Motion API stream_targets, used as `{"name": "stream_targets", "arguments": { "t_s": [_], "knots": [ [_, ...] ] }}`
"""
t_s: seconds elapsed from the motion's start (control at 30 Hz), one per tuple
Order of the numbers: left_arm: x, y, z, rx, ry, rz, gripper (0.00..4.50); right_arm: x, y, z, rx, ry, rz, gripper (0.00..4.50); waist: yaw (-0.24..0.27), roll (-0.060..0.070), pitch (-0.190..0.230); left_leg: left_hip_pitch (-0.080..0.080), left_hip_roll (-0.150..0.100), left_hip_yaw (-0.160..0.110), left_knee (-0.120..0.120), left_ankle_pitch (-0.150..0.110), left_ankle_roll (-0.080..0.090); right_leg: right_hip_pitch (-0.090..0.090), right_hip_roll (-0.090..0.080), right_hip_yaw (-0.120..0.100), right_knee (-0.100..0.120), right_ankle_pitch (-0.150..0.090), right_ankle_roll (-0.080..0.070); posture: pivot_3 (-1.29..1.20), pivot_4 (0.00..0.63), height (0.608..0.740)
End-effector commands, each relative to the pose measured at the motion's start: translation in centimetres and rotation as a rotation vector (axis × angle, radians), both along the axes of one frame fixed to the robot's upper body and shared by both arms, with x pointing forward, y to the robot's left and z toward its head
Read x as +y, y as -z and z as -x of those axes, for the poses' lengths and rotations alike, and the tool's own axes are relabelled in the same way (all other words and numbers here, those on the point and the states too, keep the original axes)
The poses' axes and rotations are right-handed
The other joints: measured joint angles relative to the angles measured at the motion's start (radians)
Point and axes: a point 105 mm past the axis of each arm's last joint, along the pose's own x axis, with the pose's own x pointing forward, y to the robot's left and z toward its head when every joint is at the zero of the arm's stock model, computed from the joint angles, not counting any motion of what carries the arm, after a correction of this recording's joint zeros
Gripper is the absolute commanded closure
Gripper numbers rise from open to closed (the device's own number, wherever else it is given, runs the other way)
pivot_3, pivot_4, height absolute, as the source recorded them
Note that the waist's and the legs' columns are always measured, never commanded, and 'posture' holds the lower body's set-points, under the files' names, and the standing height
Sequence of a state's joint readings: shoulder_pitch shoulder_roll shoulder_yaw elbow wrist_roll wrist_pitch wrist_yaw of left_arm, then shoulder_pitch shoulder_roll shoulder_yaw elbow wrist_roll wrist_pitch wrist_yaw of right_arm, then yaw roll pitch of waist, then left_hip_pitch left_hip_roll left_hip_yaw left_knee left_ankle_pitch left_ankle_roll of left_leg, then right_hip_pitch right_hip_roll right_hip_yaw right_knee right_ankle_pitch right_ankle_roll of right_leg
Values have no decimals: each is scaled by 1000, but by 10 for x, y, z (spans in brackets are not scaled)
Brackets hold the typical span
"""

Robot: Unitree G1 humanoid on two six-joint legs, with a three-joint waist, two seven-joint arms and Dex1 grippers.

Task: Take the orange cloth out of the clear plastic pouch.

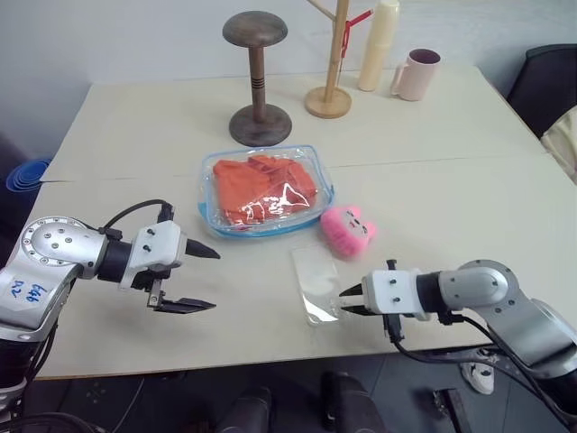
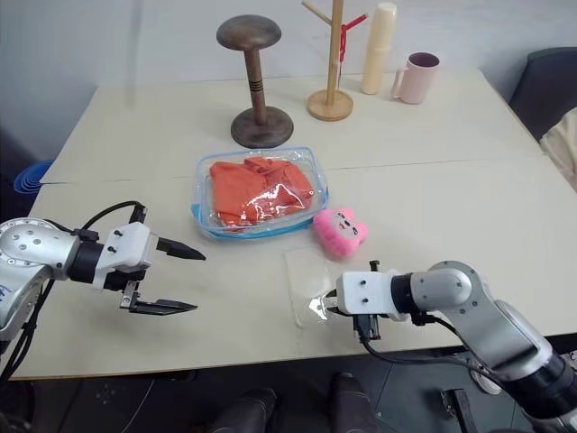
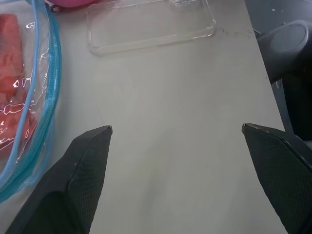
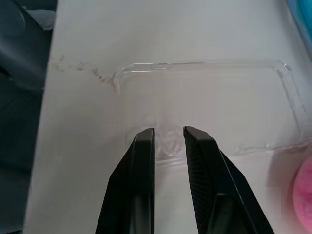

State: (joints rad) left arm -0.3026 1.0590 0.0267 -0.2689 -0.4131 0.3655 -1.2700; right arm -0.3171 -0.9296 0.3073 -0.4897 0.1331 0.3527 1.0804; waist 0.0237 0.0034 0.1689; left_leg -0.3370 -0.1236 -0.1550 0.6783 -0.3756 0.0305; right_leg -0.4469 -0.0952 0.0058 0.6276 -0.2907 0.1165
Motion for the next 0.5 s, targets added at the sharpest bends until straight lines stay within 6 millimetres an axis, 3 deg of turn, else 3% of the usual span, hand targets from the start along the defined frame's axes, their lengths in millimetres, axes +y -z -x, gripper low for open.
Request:
{"name": "stream_targets", "arguments": {
  "t_s": [0.03, 0.37, 0.5],
  "knots": [
    [-2, -10, 1, -45, 5, 1, 0, 3, 4, -2, -1, -40, 33, 3534, 0, 0, 0, 0, 0, 0, 0, 0, 0, 0, 0, 0, 0, 0, 0, 0, 150, 740],
    [-5, -17, 2, -56, -7, 20, 0, 0, 22, -7, -15, -115, 140, 3534, 1, 0, 0, 0, 0, 0, 2, -2, 1, 1, 0, 0, 0, 0, 0, 0, 150, 740],
    [-9, -22, 0, -63, -5, 39, 0, -2, 30, -3, 15, -142, 181, 4458, -1, -1, 0, 0, 0, 0, 2, -2, 1, 1, 1, 0, 0, 0, 0, 0, 150, 740]
  ]
}}
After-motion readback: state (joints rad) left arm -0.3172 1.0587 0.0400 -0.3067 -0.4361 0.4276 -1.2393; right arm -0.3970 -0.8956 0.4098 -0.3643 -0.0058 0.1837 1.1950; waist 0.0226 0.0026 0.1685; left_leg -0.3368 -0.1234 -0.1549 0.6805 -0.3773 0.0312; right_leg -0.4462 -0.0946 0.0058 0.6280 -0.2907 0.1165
